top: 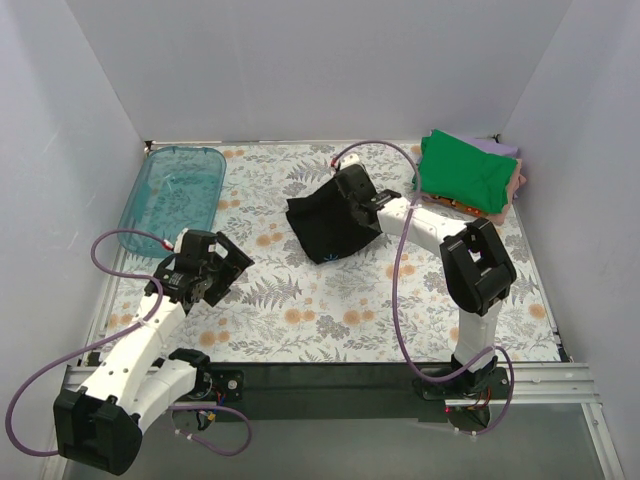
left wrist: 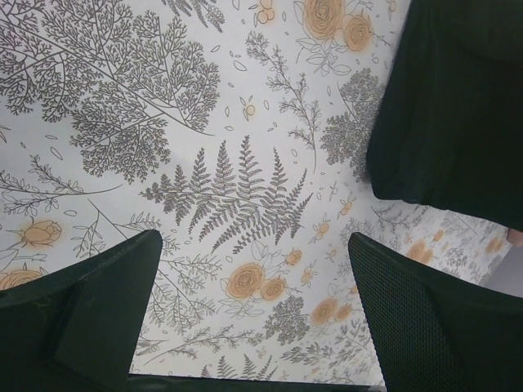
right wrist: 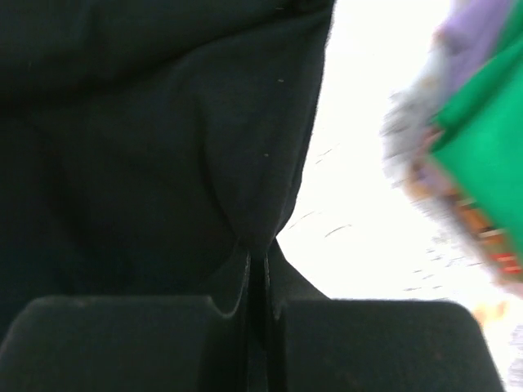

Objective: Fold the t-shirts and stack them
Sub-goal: Neatly place the folded tshirt to the corner

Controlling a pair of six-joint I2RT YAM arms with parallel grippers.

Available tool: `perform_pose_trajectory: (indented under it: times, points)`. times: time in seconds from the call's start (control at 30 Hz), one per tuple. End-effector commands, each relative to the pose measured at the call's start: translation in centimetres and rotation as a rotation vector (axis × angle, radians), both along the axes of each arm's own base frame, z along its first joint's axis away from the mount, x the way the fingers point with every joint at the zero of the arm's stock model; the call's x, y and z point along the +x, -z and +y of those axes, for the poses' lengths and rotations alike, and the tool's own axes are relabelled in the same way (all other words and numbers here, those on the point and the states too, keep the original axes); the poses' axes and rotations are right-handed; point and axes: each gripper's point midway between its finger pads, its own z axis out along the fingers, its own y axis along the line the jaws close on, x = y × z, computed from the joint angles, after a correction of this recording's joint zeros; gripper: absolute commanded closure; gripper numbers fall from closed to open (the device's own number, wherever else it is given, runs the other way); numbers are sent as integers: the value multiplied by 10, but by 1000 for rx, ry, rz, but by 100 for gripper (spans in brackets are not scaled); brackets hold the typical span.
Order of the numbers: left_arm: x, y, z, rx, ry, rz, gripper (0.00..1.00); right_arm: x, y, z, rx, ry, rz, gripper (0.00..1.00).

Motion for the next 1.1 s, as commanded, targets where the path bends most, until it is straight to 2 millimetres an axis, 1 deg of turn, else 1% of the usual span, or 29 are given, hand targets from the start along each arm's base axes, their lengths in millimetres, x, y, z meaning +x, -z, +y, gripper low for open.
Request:
perform_pose_trajectory:
  times: [0.0,0.03,0.07,0.1,0.13,0.17,0.2,0.27,0.3,0.33,0.37,0.4,0.43,0.5,0.57,0.6,0.63,0.67,0.7,0.77,0.83,0.87,0.93,1.07]
  points:
    - [5,-27,-1,-14,-4,-64,2,37,-48,-32,-125,107,-147,99]
    - [7,-29,0,-13,-10,-69,2,41,-52,-37,-132,118,-155,99]
    - [6,-31,-1,-15,-8,-72,2,46,-58,-35,-114,111,-163,99]
    - [9,-36,-1,-19,-8,-85,2,51,-61,-43,-108,127,-167,99]
    - [10,-38,-1,-19,-10,-91,2,55,-64,-47,-105,133,-172,99]
    - [12,-41,-2,-23,-8,-103,2,61,-71,-50,-100,146,-187,99]
    - [14,-43,-3,-24,-10,-111,2,66,-75,-58,-109,160,-194,99]
    - [18,-45,-3,-21,-7,-123,2,74,-80,-65,-121,173,-204,99]
    - [21,-47,-3,-21,-9,-132,2,83,-91,-74,-121,196,-225,99]
    - [23,-44,-3,-15,-12,-124,2,87,-95,-78,-136,196,-230,99]
    - [26,-44,-3,-15,-15,-129,2,91,-95,-82,-144,203,-231,99]
    - [27,-45,-4,-16,-13,-132,2,96,-99,-91,-145,218,-238,99]
    - [30,-45,-5,-18,-9,-130,2,101,-107,-92,-140,218,-252,99]
    - [36,-42,-7,-15,-6,-129,2,108,-114,-101,-129,234,-264,99]
    - [42,-38,-8,-6,-2,-125,2,114,-124,-105,-117,240,-284,99]
    - [45,-36,-7,3,-2,-128,2,118,-126,-111,-115,249,-288,99]
    - [48,-35,-6,11,-7,-129,2,121,-131,-112,-109,250,-298,99]
    - [52,-34,-2,32,-28,-132,2,123,-134,-114,-102,256,-305,99]
    - [55,-30,-2,42,-31,-116,2,126,-136,-119,-100,264,-308,99]
    - [60,-28,-3,46,-27,-110,2,131,-142,-122,-95,278,-324,99]
    - [64,-25,-5,52,-18,-107,2,135,-144,-129,-111,298,-330,99]
    - [66,-26,-4,53,-18,-115,2,137,-151,-132,-115,314,-347,99]
    - [69,-22,-1,68,-35,-107,2,139,-155,-139,-115,330,-356,99]
    - [69,-19,0,72,-35,-96,2,144,-168,-145,-84,341,-382,99]
